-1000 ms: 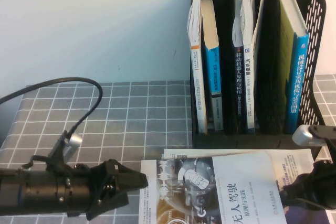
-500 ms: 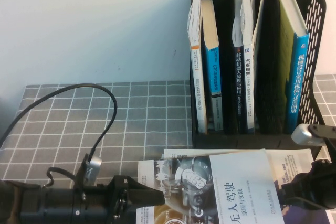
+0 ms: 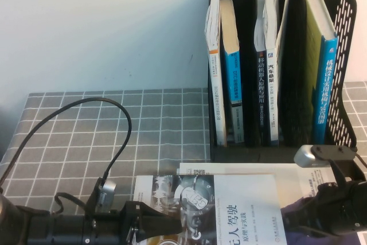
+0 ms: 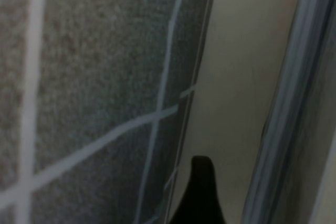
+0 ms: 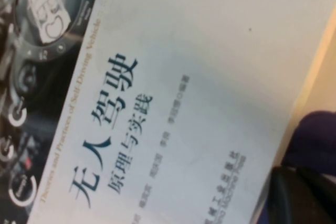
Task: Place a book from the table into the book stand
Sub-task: Push book with right arm, then pick up the book with your left arm
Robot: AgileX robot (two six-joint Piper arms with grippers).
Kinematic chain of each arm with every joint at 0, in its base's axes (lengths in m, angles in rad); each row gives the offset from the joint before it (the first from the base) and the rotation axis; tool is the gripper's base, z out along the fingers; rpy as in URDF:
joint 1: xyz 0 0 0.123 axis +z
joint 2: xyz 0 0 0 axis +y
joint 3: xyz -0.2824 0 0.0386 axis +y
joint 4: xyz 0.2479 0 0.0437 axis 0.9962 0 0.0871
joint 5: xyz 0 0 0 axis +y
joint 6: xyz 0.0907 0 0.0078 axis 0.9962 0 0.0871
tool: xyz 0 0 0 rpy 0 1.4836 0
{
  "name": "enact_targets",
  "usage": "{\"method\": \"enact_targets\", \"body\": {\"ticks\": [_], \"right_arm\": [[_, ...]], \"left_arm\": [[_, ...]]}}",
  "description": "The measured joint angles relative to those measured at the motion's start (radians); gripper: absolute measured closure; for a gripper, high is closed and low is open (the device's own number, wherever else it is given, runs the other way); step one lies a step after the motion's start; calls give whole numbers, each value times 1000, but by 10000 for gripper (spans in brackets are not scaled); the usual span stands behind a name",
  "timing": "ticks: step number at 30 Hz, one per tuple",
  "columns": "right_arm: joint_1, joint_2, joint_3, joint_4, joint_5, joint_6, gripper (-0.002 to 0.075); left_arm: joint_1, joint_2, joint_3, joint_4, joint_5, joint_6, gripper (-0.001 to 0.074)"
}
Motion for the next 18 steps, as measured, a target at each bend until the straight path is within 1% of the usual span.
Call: {"method": "enact_targets", "body": {"ticks": [4,8,11,13,16,18], "right_arm": [[3,0,0,0,-26,0,728],[3,2,0,-6,-43,-2,728],[3,2,0,-14,-43,-2,728],[3,2,0,-14,-43,-2,728],[3,2,0,-15,-43,-2,728],[3,2,0,-16,-43,-4,728]], "left_arm": [[4,1,0,0,0,6,267],[51,4,0,6,6,6,321],[108,4,-3,6,6,6,332],[125,4,-3,6,6,6,336],[123,4,-3,5,6,6,342],[119,4,-3,7,6,6,365]]}}
